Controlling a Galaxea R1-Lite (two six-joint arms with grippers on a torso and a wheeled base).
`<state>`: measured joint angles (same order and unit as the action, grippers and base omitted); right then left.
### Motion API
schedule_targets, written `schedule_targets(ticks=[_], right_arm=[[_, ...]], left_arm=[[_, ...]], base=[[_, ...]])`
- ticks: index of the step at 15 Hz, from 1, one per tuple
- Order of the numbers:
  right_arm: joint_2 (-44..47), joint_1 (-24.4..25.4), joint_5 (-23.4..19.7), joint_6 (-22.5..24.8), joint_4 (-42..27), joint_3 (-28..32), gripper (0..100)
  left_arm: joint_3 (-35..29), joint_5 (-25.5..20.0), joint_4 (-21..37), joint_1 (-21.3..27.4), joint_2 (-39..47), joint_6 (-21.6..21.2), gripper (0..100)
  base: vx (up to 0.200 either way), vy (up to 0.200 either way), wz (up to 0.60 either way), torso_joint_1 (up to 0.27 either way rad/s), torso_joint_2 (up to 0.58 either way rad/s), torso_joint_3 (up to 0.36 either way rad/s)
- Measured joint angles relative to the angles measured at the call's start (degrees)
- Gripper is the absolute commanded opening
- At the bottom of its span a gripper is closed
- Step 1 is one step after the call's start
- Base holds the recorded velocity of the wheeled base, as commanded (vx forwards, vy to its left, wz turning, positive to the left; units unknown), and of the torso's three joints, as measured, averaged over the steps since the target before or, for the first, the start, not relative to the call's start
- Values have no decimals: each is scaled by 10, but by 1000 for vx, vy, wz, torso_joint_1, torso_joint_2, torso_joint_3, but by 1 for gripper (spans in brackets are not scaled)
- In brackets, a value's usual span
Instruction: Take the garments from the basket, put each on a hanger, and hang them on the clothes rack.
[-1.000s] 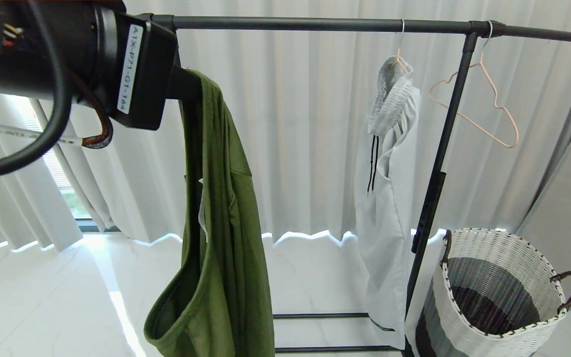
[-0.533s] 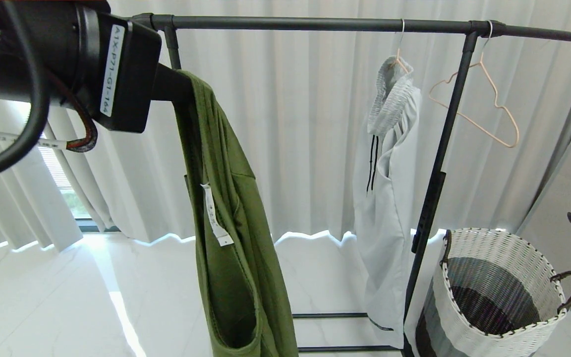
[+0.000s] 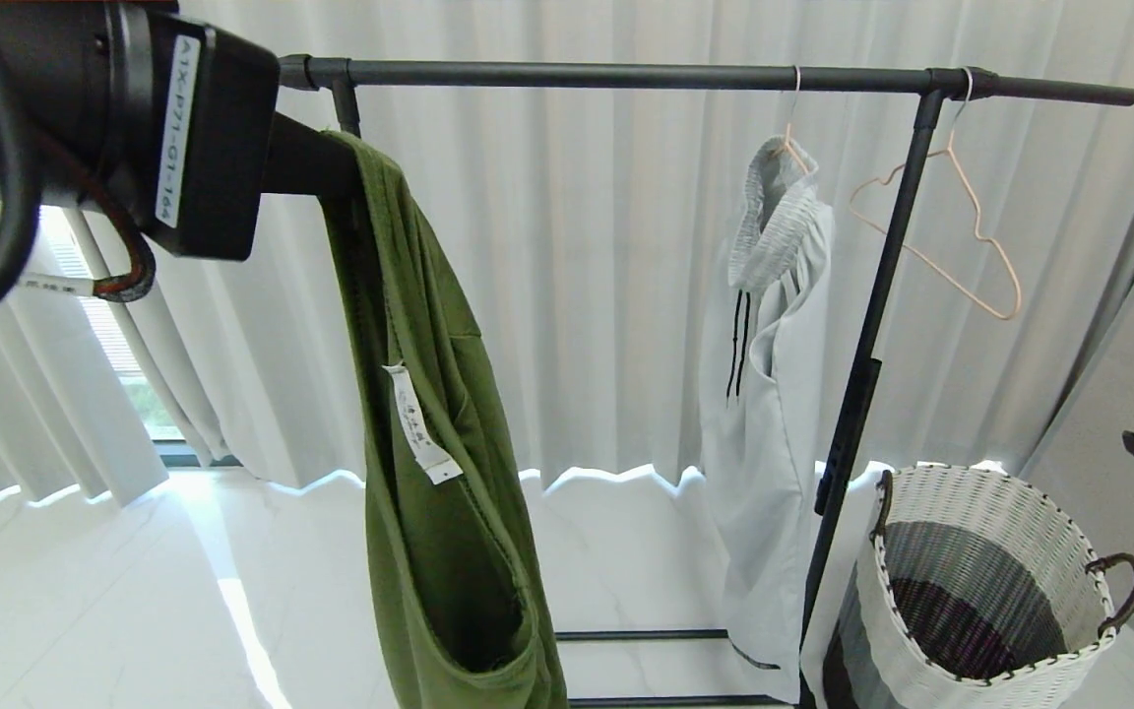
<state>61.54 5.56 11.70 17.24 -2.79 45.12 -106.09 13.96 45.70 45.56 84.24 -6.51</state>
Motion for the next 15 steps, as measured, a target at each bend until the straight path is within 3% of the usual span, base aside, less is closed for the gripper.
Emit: schedule_targets(ticks=[15], right_arm=[[2,0,-12,-40,2,-3,100]], left_arm=[[5,1,0,0,-14,-4,0]], base=[[0,0,0,173,-480,-307]])
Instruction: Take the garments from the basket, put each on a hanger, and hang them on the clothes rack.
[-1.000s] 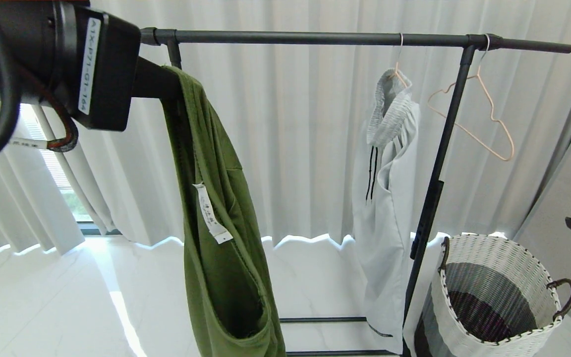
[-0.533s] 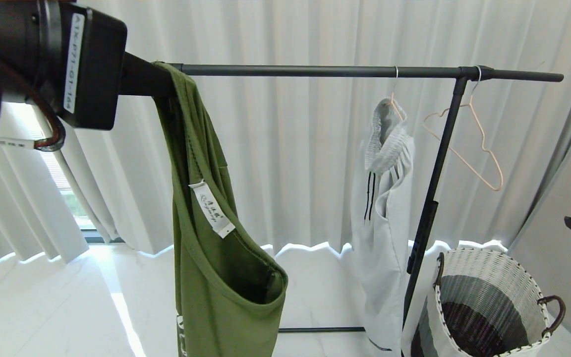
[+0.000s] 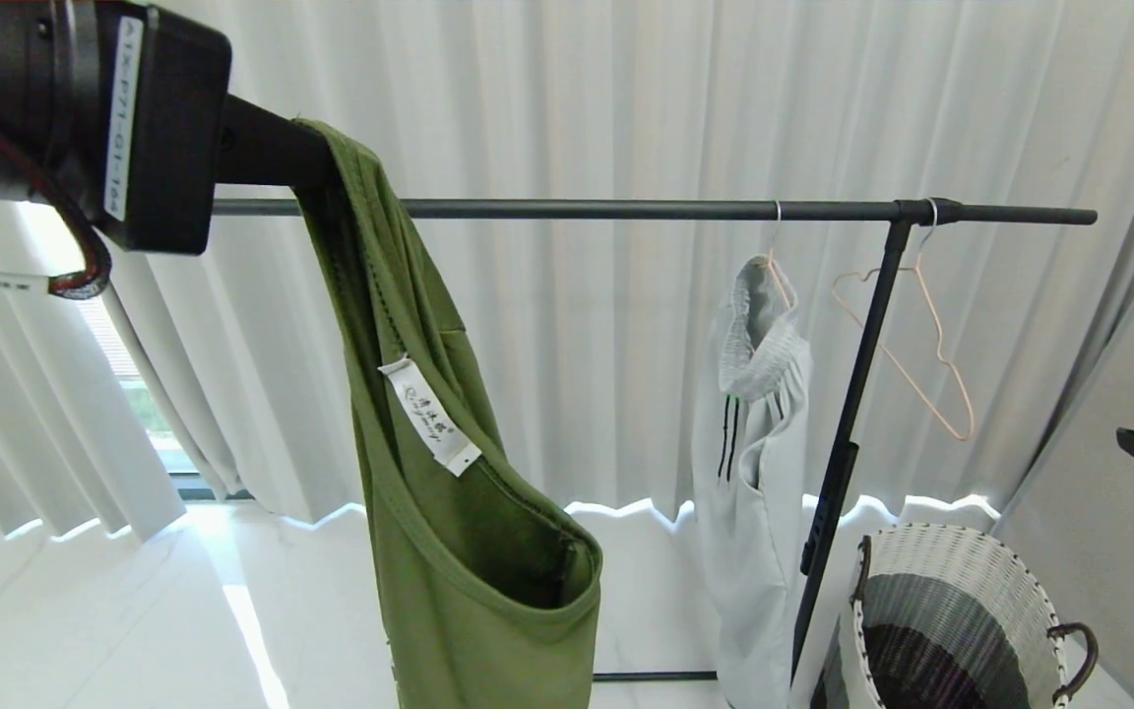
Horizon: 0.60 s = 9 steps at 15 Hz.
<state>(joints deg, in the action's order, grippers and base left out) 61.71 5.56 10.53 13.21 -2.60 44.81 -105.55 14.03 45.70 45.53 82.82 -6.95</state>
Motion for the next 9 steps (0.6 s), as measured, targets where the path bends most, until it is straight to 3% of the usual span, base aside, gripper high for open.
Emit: schedule_targets(ticks=[3,7,9], right_arm=[[-1,0,-42,-39,19,-8,100],[-4,0,-58,-57,46,-36,100],[-8,0,-57,-56,44,-44,100]], left_arm=[[0,1,0,0,-1,1,0],[5,20,0,0,-3,0,0],[17,34,0,1,-5,0,0]], base=[[0,0,0,132,-326,-190],[0,0,0,19,-35,-22],[0,-200,0,-2,-5,-5]])
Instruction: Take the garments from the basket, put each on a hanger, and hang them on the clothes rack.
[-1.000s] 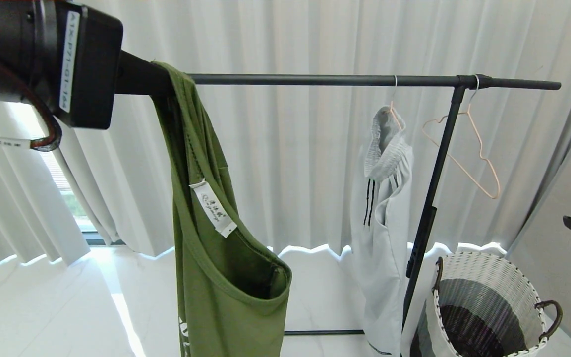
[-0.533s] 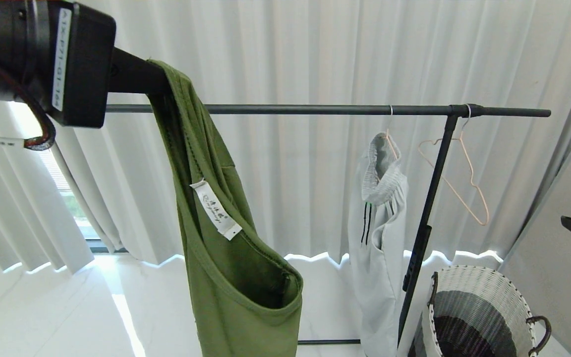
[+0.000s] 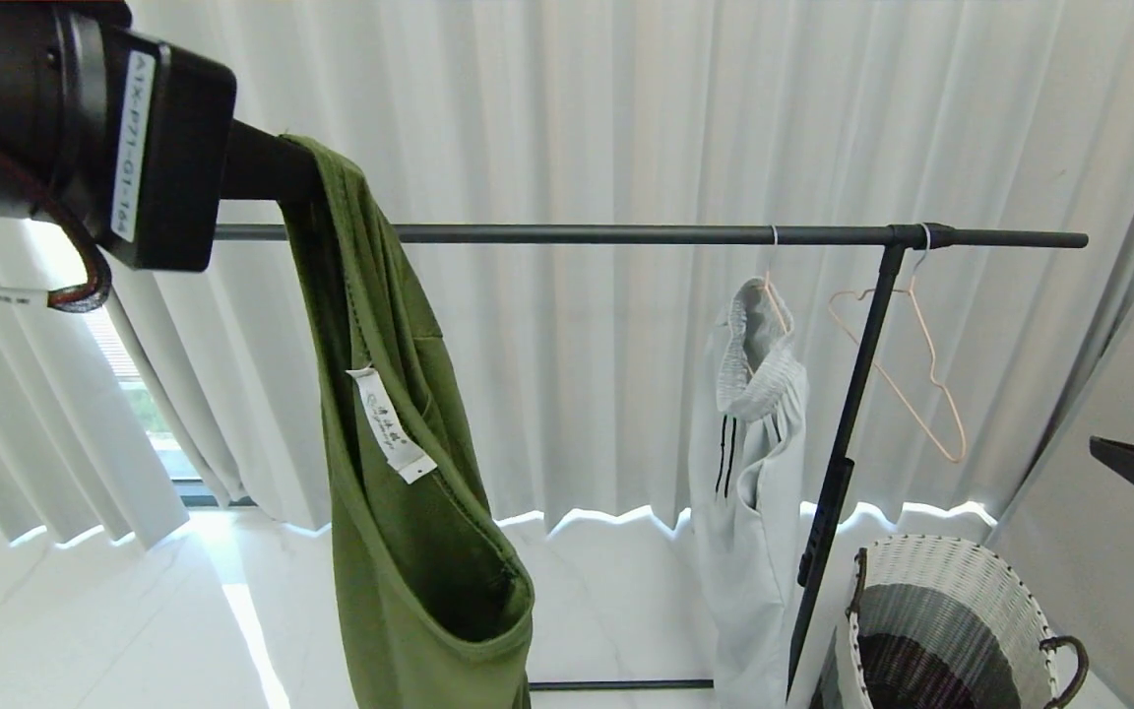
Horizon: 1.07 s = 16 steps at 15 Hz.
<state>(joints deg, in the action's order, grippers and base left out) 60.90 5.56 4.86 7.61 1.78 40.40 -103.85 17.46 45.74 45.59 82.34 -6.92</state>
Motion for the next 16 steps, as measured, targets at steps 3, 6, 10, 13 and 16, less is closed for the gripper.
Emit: schedule_targets(ticks=[3,6,10,13,16], right_arm=[[-3,0,0,0,-1,-3,100],[-4,0,0,0,0,-3,100],[-1,0,-3,-1,0,-3,100],[10,0,-5,-5,2,-2,100],[23,0,-17,-6,4,0,100]], left_arm=[[13,2,0,1,-8,0,0],[15,1,-1,3,-10,0,0],[16,1,-1,2,-11,2,0],[17,1,-1,0,-12,3,0],[17,1,0,-4,-10,2,0]], base=[[0,-200,0,10,-1,-1],[0,-133,0,5,2,0],[0,0,0,0,0,0],[0,0,0,0,0,0],[200,0,0,-7,-2,4]])
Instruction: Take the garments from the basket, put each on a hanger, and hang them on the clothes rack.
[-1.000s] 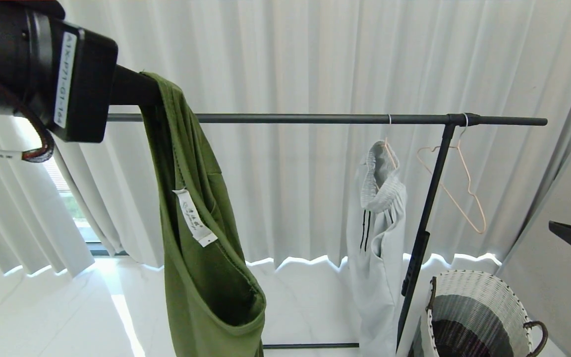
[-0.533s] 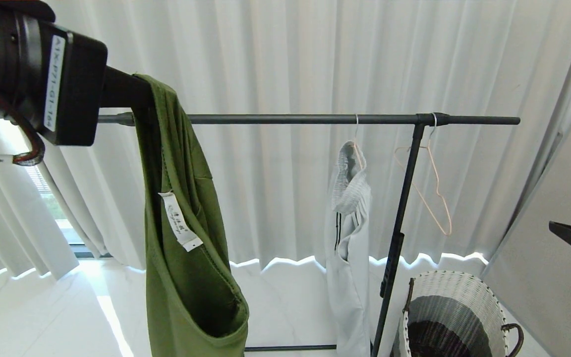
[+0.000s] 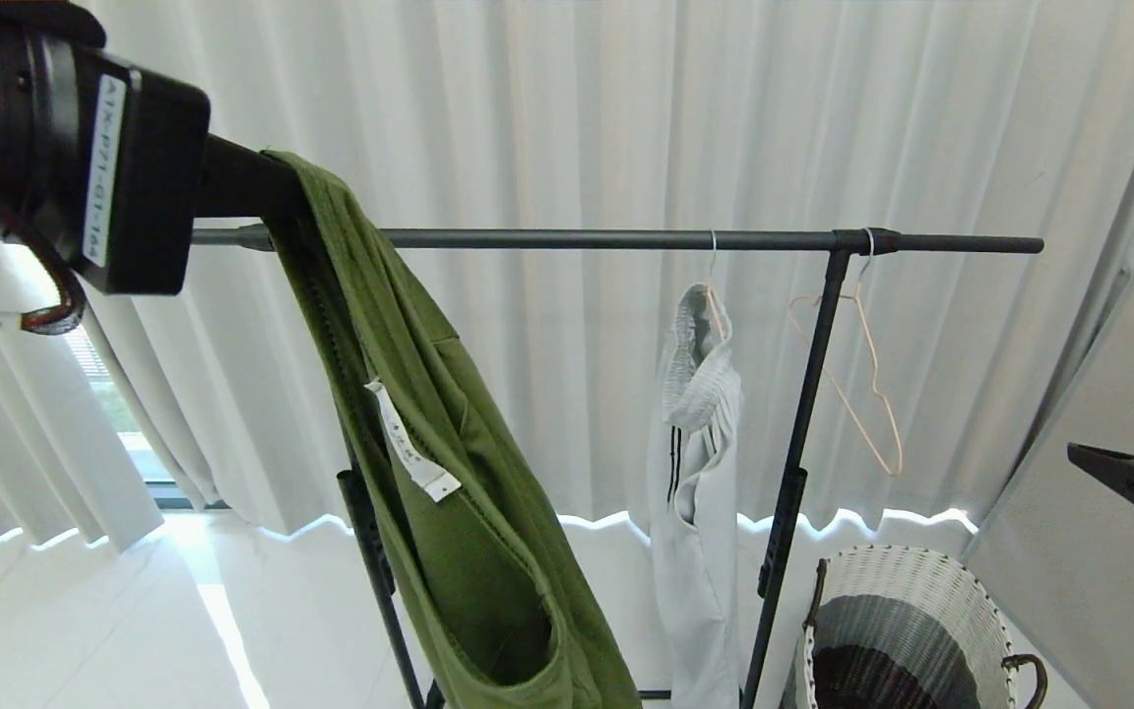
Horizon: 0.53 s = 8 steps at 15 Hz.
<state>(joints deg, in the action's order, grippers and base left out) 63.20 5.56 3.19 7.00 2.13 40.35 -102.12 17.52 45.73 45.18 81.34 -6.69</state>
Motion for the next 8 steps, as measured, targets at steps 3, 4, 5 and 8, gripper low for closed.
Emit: schedule_targets(ticks=[3,4,5,8], right_arm=[[17,0,0,-16,0,0,100],[23,0,0,-32,1,2,100],[30,0,0,-42,1,3,100],[55,0,0,-70,1,4,100]], left_arm=[[1,0,0,-3,1,0,0],[4,1,0,-4,2,1,0],[8,1,-1,-5,2,1,0],[31,1,-1,-17,0,1,0]], base=[[200,0,0,10,5,-2],[200,0,0,2,7,2],[200,0,0,-2,2,2],[200,0,0,4,1,-1]])
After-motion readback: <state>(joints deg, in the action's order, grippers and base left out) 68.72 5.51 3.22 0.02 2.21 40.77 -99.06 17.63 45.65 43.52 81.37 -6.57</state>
